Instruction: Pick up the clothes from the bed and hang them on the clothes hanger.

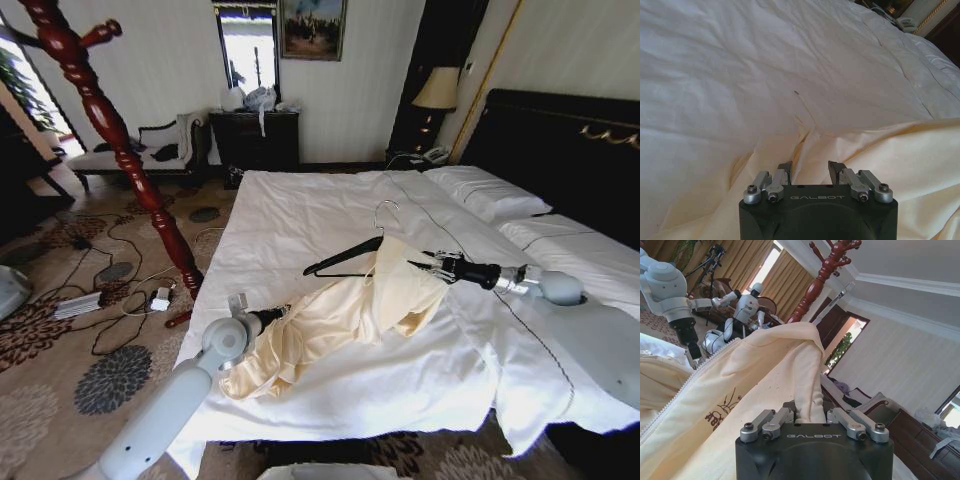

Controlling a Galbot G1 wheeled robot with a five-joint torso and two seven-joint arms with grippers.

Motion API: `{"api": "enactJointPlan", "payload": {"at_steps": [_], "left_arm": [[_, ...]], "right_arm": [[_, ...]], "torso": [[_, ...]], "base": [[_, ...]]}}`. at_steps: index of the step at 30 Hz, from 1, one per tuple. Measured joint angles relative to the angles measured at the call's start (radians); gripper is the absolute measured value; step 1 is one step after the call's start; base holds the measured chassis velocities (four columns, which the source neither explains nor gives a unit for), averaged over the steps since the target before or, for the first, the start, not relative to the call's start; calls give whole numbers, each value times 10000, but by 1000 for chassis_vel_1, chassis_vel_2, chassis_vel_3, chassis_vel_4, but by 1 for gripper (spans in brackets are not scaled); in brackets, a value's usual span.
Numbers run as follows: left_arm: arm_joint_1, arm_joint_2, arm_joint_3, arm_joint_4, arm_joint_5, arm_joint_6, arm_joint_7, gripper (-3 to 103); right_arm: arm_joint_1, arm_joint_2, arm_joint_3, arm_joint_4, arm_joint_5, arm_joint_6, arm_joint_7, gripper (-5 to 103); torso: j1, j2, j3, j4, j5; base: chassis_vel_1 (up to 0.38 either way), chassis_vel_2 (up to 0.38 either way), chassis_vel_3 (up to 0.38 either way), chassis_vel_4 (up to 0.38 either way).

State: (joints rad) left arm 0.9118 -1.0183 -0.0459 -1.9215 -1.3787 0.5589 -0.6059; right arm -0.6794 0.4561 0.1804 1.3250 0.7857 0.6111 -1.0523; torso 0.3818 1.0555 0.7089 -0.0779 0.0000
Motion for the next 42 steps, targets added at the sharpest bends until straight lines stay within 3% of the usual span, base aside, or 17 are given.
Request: {"api": "enactJointPlan", "payload": {"at_steps": [12,15,19,21,24,31,42], "left_arm": [[-508,-420,241,874,149,11,-1,42],[-652,-472,294,983,137,10,-1,36],[-818,-558,316,1221,5,-31,-26,15],[-821,-570,317,1242,-27,-33,-28,15],[-823,-593,302,1253,-106,-40,-29,2],[-783,-573,-65,964,-307,-200,45,0],[-1168,134,-1210,58,-1202,-932,312,0]], "right_arm": [[-16,-34,25,109,0,12,38,23],[-16,-38,23,143,1,12,44,23],[-23,-66,24,143,2,13,48,23],[-24,-68,24,138,3,15,49,23],[-18,-69,25,121,6,18,52,23],[-13,-50,15,98,-1,23,128,23],[-93,101,-174,113,-214,-96,491,23]], "torso": [[1,-1,0,0,0],[1,0,0,0,0],[1,0,1,-1,0],[0,0,0,-1,0],[0,0,1,0,0],[1,-1,1,0,0],[0,0,0,0,-1]], "base": [[0,0,0,0],[0,0,0,0],[0,0,0,0],[0,0,0,0],[0,0,0,0],[0,0,0,0],[0,0,0,0]]}}
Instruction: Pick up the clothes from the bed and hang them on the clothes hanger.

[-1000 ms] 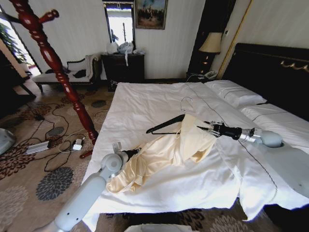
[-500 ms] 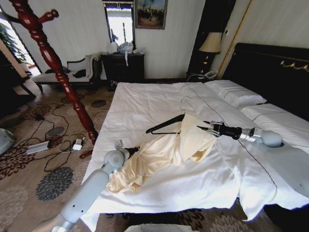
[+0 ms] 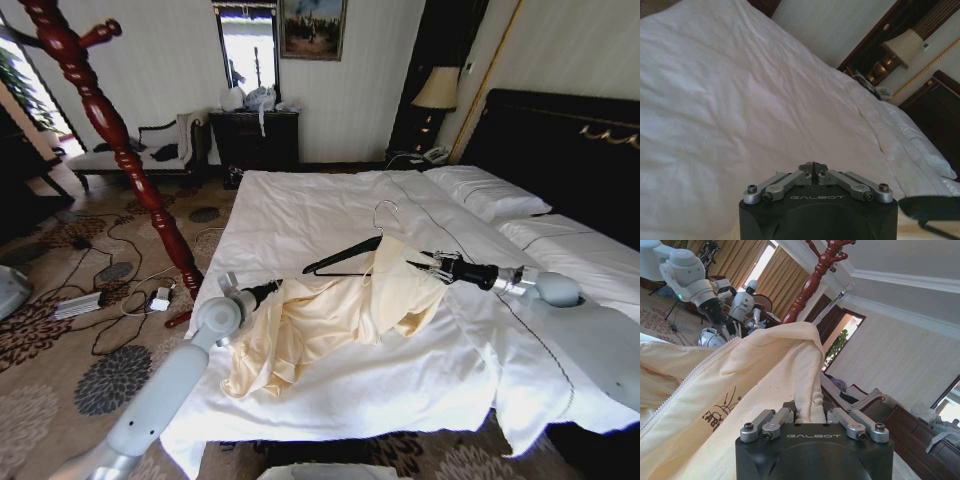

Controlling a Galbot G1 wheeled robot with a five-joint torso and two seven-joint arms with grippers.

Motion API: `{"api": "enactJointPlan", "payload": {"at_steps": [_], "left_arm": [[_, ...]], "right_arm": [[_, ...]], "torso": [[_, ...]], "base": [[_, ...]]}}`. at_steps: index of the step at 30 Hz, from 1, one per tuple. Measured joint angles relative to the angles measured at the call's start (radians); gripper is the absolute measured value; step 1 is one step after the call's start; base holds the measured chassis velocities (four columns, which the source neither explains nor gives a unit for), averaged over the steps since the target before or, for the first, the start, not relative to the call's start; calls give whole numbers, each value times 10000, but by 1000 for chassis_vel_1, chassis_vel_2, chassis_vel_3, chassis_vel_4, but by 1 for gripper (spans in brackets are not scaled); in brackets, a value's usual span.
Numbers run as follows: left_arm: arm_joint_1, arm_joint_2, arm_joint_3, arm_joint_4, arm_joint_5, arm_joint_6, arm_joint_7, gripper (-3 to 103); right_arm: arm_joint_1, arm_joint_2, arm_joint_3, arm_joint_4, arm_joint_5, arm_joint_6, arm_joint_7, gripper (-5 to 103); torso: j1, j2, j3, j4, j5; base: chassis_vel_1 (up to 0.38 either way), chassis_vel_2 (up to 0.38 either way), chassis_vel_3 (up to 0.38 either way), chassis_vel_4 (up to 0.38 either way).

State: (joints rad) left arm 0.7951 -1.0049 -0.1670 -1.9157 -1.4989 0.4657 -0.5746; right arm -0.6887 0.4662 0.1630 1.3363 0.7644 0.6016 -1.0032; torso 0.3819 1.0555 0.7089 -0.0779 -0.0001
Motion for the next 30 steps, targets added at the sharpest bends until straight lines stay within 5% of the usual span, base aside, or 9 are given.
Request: {"api": "enactJointPlan", "payload": {"at_steps": [7,16,23,30], "left_arm": [[-760,437,-677,-476,-847,-308,0,0],[-2478,616,-246,-1203,-1874,-429,67,0],[-3193,608,389,-2712,-2930,-431,256,0],[-2571,1112,645,-4504,-3511,-261,560,0]], "right_arm": [[-151,60,-210,327,-186,-245,0,23],[-237,209,-536,685,-441,-506,320,23],[206,414,-1048,827,-303,-792,1747,23],[490,596,-1243,734,-234,-889,2785,23]], "torso": [[1,-1,0,2,-1],[1,0,0,0,0],[1,-1,0,0,1],[0,0,0,-1,1]], "base": [[0,0,0,0],[0,0,0,0],[0,0,0,0],[0,0,0,0]]}}
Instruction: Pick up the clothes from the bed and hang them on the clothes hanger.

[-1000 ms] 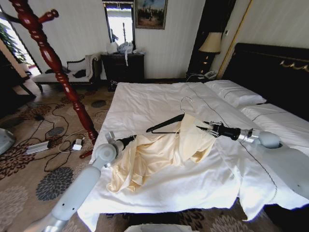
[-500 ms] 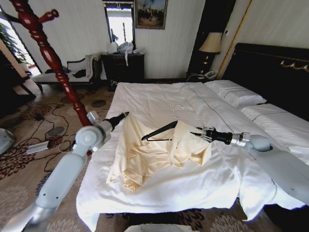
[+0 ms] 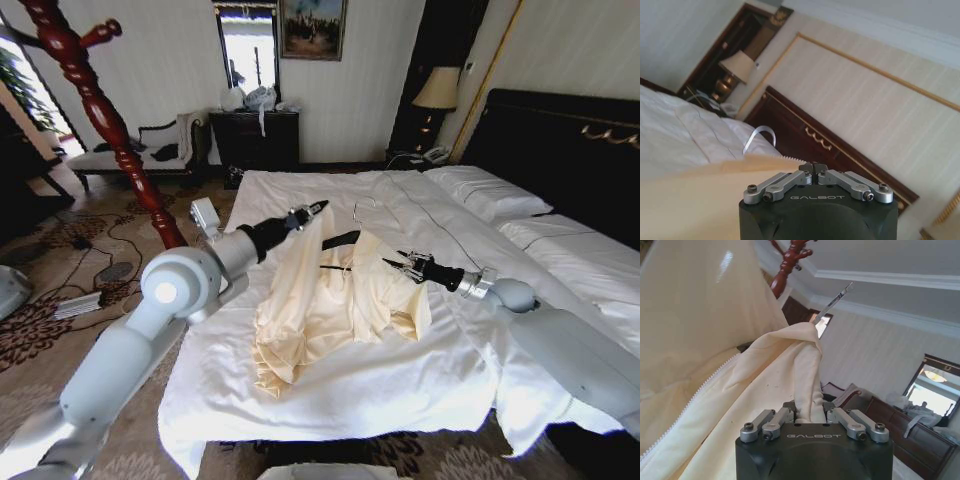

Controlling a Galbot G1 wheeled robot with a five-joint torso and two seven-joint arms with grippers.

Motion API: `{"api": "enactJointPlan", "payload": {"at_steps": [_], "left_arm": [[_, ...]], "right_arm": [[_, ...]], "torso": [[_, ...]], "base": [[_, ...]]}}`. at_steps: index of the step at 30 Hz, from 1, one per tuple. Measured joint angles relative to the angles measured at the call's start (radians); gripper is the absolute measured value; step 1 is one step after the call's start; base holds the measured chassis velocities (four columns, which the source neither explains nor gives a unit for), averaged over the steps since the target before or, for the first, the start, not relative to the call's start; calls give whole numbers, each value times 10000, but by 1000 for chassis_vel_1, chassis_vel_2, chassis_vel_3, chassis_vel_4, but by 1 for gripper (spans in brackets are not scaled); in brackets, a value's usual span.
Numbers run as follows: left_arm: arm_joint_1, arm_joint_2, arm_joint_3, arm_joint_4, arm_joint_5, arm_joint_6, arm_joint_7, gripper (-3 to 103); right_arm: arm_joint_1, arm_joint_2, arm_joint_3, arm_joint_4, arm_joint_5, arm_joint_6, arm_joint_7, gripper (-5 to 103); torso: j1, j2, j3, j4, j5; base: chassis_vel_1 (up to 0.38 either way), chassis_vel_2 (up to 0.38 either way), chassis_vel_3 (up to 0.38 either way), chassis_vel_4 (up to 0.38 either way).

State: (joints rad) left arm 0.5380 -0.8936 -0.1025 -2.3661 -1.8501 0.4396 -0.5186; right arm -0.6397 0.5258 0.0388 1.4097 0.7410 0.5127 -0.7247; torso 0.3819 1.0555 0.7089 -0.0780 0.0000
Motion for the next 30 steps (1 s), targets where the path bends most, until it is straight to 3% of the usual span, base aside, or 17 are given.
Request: {"api": "enactJointPlan", "payload": {"at_steps": [10,21,27,28,30], "left_arm": [[2016,1150,177,-879,797,583,268,0],[3031,1506,-21,-876,1987,594,352,0],[3402,1601,-267,-1067,2576,594,274,0],[3687,1718,-383,-1251,2808,808,114,11],[3936,1827,-527,-1335,2836,1078,-212,16]], "right_arm": [[990,204,18,395,1627,-147,692,23],[1510,-305,313,1386,2527,-295,847,23],[1329,-623,483,1740,2558,-313,945,23],[1265,-692,517,1830,2530,-312,1022,23],[1241,-710,536,1860,2483,-312,1128,23]], "torso": [[0,0,0,4,-2],[0,0,0,-1,-1],[0,0,0,-2,0],[0,0,0,-1,0],[-1,0,-1,0,1]], "base": [[0,0,0,0],[0,0,0,0],[0,0,0,0],[0,0,0,0],[0,0,0,0]]}}
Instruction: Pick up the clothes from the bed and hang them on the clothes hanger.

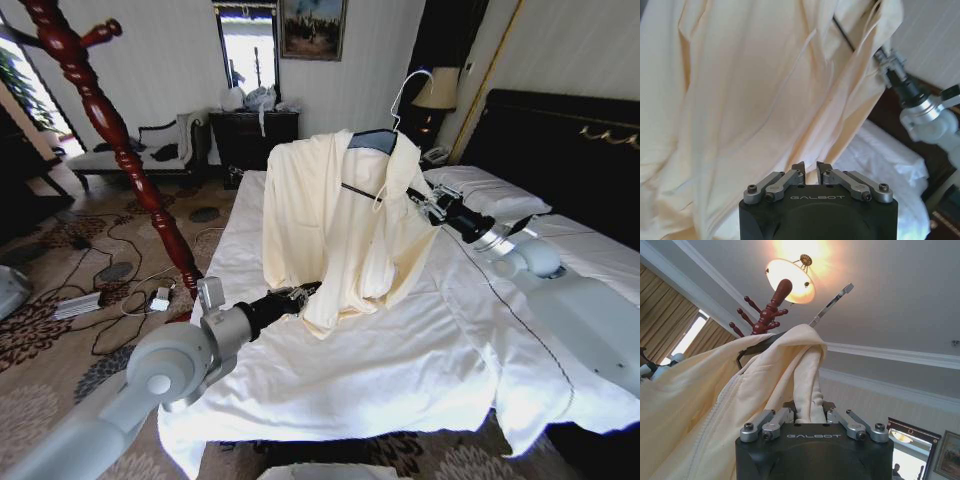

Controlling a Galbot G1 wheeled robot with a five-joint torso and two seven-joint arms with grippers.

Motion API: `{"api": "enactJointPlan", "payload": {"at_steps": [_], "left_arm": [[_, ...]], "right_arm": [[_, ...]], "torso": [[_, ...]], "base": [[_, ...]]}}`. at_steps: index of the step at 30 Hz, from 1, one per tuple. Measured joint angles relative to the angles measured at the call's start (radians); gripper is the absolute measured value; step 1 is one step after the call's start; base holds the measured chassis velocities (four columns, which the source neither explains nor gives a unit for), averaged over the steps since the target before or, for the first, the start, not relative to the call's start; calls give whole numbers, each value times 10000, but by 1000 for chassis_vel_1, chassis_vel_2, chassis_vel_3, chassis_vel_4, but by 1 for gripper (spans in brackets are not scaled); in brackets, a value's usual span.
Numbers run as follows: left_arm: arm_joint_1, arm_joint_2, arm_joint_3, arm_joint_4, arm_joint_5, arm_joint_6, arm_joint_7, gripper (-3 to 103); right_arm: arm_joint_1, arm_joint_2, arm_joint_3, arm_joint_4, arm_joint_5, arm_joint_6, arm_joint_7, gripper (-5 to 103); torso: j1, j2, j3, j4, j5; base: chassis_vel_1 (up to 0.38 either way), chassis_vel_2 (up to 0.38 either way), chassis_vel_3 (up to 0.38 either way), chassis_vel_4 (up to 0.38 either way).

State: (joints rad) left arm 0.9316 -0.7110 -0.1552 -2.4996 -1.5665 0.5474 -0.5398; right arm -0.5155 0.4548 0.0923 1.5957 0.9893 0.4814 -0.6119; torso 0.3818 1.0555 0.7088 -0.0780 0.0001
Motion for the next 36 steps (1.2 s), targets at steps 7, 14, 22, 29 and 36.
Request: {"api": "enactJointPlan", "payload": {"at_steps": [7,14,22,29,36], "left_arm": [[258,301,-856,-25,-435,99,-616,38],[-916,282,-2121,-28,-1037,-985,-413,65],[-3398,216,-696,873,-1108,-536,-1045,96],[-5465,-24,702,2187,-1238,-280,-1320,100],[-6973,-836,1973,3378,-1190,-313,-1440,100]], "right_arm": [[-9,-46,43,-194,-174,11,92,23],[-109,25,-72,-56,-427,68,146,23],[-102,315,-287,-6,-975,201,184,23],[-117,440,-324,-75,-1155,257,185,23],[-88,524,-344,-168,-1292,313,143,23]], "torso": [[1,0,1,2,0],[0,0,1,4,-3],[1,0,1,4,-2],[2,0,2,0,0],[4,-1,3,0,0]], "base": [[0,0,0,0],[0,0,0,0],[0,0,0,0],[0,0,0,0],[0,0,0,0]]}}
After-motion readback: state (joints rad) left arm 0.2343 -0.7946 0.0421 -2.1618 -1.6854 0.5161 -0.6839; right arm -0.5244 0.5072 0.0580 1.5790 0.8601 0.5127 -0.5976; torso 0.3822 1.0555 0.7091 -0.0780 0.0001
